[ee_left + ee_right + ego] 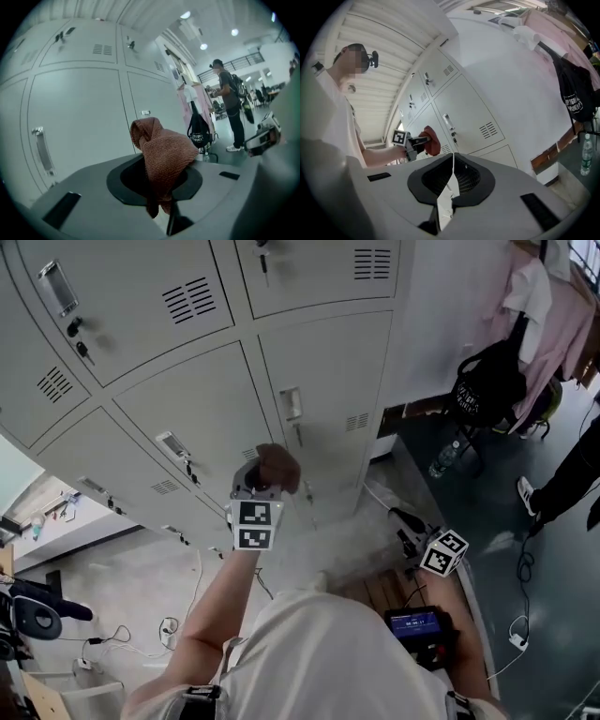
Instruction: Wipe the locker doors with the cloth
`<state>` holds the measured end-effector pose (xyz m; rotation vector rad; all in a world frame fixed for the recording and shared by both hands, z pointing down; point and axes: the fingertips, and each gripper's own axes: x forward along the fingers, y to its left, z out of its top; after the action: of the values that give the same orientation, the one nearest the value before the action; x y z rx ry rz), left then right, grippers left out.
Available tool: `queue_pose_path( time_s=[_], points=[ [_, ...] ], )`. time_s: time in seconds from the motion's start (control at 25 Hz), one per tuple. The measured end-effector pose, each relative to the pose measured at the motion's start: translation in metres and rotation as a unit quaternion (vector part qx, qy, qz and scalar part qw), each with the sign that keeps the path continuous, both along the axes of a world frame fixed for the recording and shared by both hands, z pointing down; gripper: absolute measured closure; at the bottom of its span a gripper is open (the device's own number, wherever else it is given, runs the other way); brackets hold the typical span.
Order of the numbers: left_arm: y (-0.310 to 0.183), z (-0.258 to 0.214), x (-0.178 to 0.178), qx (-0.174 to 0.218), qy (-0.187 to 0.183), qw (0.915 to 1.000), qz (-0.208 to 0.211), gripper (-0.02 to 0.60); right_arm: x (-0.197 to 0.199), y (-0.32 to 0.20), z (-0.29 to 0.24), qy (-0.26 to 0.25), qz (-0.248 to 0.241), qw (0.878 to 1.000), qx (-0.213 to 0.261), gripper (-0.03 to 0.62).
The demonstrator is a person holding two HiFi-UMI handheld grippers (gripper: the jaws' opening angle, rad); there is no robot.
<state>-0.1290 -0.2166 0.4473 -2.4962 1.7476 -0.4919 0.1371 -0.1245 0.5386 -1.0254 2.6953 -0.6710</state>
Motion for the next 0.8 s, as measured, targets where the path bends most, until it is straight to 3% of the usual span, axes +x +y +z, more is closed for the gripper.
queue_pose_path(
  time_s=[0.08,0.2,0.36,0.56,0.8],
  points=[
    [0.018,0.019,-0.005,-0.023,0.042,0.9988,0.002,0.514,-0.013,-0.004,-0.007,-0.004,-0.019,1.0,0.012,0.576],
    [0.039,0.045,-0.016,-0.044,0.071,0.9965,0.001,0.514,-0.037,-0.013,-0.025,-0.002,-0.058,0.997,0.044,0.576],
    [0.068,0.075,-0.025,-0.07,0.08,0.9943,0.006,0.514,-0.06,-0.011,-0.035,0.002,-0.087,0.994,0.059,0.576],
    [0.072,0.065,-0.033,-0.049,0.092,0.9945,-0.003,0.514,-0.084,-0.023,-0.063,0.004,-0.121,0.989,0.085,0.576],
    [0.085,0.066,-0.023,-0.054,0.083,0.995,0.016,0.514,-0.089,-0.004,-0.071,0.001,-0.126,0.989,0.084,0.576]
  ],
)
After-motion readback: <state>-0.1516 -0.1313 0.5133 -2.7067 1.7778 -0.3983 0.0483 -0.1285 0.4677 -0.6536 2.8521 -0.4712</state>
